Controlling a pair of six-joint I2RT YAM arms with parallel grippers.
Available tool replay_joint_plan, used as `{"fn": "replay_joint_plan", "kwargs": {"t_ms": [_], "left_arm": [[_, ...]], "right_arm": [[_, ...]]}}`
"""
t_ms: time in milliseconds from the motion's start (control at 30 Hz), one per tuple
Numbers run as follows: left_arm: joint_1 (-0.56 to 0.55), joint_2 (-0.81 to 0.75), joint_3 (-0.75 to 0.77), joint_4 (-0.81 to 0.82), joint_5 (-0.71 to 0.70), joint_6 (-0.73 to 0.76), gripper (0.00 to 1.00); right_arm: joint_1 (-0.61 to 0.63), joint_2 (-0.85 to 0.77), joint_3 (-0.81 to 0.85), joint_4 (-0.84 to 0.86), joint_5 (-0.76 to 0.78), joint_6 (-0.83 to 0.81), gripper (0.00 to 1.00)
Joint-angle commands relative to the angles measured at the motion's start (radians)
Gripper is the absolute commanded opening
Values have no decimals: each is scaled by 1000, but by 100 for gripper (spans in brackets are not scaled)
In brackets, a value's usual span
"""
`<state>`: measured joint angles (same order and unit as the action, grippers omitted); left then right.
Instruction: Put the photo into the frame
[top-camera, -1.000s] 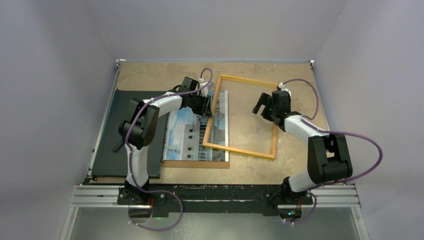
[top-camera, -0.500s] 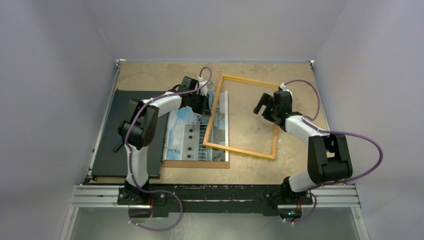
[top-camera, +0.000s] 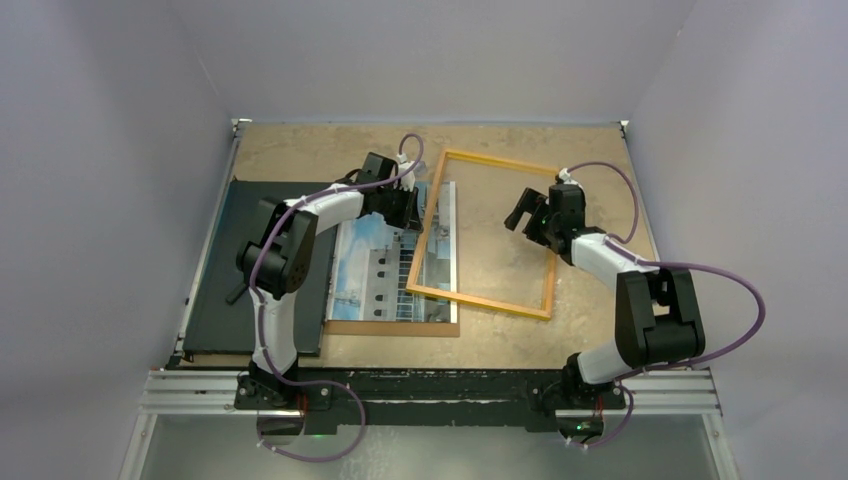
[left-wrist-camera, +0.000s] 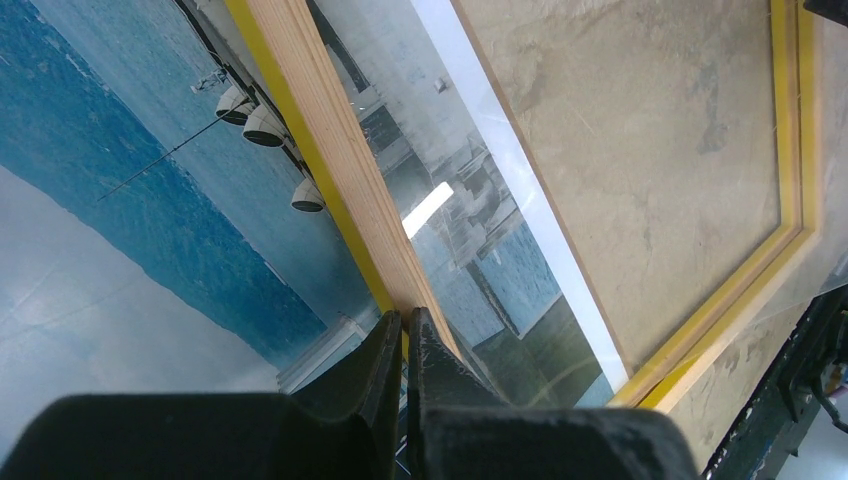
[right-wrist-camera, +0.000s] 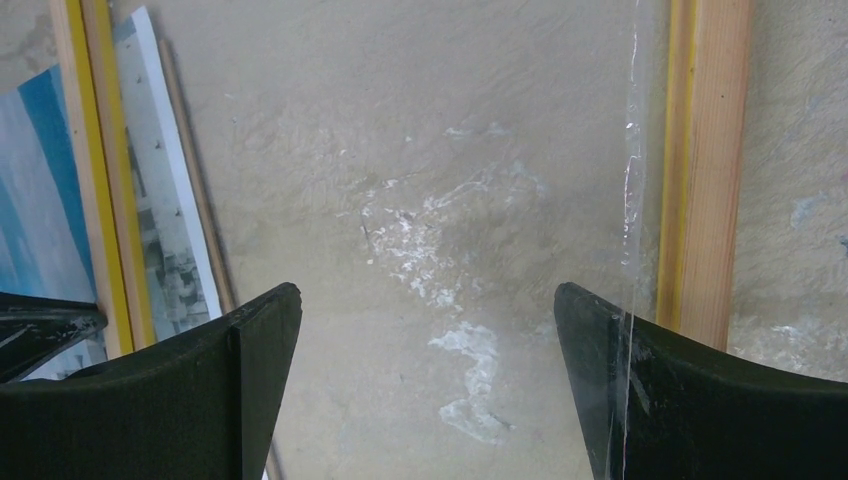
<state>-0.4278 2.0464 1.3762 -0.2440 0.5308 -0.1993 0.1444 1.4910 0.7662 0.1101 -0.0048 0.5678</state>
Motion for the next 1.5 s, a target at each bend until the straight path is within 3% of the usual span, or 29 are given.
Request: {"fn": "replay_joint_plan", "kwargs": {"t_ms": [0,267,767,933,1467], "left_arm": [[-12,12,-32,-22,-34,21,0],[-20,15,-37,-27,-26,27,0],[-34,22,-38,-31,-19,37,0],[-35,23,-38,-30,-15,37,0],[-35,22,-45,-29,-25,43,0]], "right_arm": [[8,-45,0,44,-93,-7,99],[7,-16,35,29,-42,-26,99],[24,-199,-137,258,-53,57,95],[31,-173,-138,245,-56,69,98],[46,-56,62,-117,79,-14,99]]}}
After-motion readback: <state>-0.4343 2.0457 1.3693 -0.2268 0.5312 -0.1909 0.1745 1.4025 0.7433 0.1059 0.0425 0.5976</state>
